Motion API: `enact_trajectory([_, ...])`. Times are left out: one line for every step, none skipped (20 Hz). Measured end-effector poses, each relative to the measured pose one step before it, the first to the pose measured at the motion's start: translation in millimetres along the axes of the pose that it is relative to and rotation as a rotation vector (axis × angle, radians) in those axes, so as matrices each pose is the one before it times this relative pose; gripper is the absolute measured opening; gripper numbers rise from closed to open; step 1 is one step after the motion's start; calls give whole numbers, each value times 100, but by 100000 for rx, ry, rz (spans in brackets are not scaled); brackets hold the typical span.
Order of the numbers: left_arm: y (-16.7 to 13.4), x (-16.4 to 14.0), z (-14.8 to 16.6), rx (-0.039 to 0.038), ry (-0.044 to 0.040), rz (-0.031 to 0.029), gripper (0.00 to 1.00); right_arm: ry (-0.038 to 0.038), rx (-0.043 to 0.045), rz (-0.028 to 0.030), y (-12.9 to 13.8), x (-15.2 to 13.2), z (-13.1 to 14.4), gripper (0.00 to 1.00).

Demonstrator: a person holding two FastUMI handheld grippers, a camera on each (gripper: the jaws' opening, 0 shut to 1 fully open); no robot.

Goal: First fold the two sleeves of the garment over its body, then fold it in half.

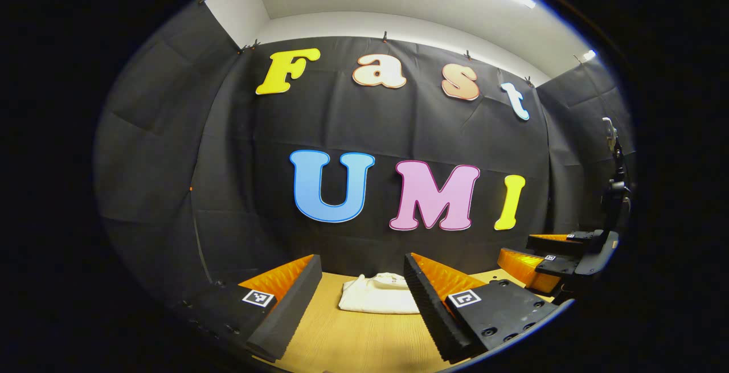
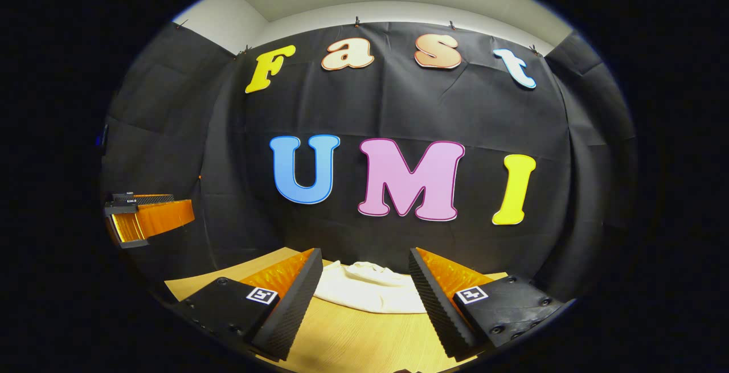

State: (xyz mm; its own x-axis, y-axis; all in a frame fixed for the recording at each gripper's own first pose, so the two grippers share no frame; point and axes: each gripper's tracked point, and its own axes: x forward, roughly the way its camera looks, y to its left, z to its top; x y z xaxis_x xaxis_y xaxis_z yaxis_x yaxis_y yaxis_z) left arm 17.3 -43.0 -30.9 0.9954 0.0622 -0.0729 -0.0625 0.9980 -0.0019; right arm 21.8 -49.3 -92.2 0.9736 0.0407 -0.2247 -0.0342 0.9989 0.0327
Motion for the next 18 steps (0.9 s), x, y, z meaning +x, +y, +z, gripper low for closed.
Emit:
enact_trajectory([-67,191,15,284,150,-212,95,256,-11,-374,-69,51,-125,97])
enact_trajectory([-57,211,55,184,186,-247,95,210,55,-177,3,141,-103,97])
enact_trajectory([119,93,-180,114,283,-139,95,423,-80,-77,64,71,-62,97])
enact_trajectory([98,108,68,117,93,-260,95,220,-140,-74,-24,85,-89,97])
enact_trajectory([-42,89,75,211,-150,-143,95,46,55,-272,-56,125,-30,97])
enact_trajectory([51,146,93,263,-65,-199,95,78,79,-49,131,189,-91,97])
enact_trajectory([55,174,-53,340,65,-231,95,309,186,33,118,205,-48,97])
enact_trajectory([32,130,134,425,-114,-225,95,533,31,51,165,-1,-173,97])
enact_trajectory([200,23,-30,363,-298,0,95,206,-264,-174,-2,60,-26,97])
enact_trajectory([131,-20,2,33,-83,-85,95,-176,-318,-114,56,1,104,97])
enact_trajectory([-48,-83,35,-142,-34,-287,95,-322,-127,189,127,39,52,97])
enact_trajectory([-43,103,142,-60,-27,-358,95,-349,-53,60,146,-7,132,97])
enact_trajectory([177,31,-188,147,88,-30,95,-287,-120,-185,12,43,82,97])
enact_trajectory([162,68,-82,89,228,-72,95,-24,-172,-381,-7,25,-80,97])
enact_trajectory([43,3,-60,-3,172,-213,95,325,-190,-503,-60,-11,-112,97])
enact_trajectory([31,-26,16,-15,165,-163,95,18,61,-264,98,61,-38,94])
enact_trajectory([136,1,-24,-23,-67,-373,95,15,191,-254,109,46,6,97])
enact_trajectory([160,71,-6,85,-150,-286,95,-140,161,-399,43,72,0,97])
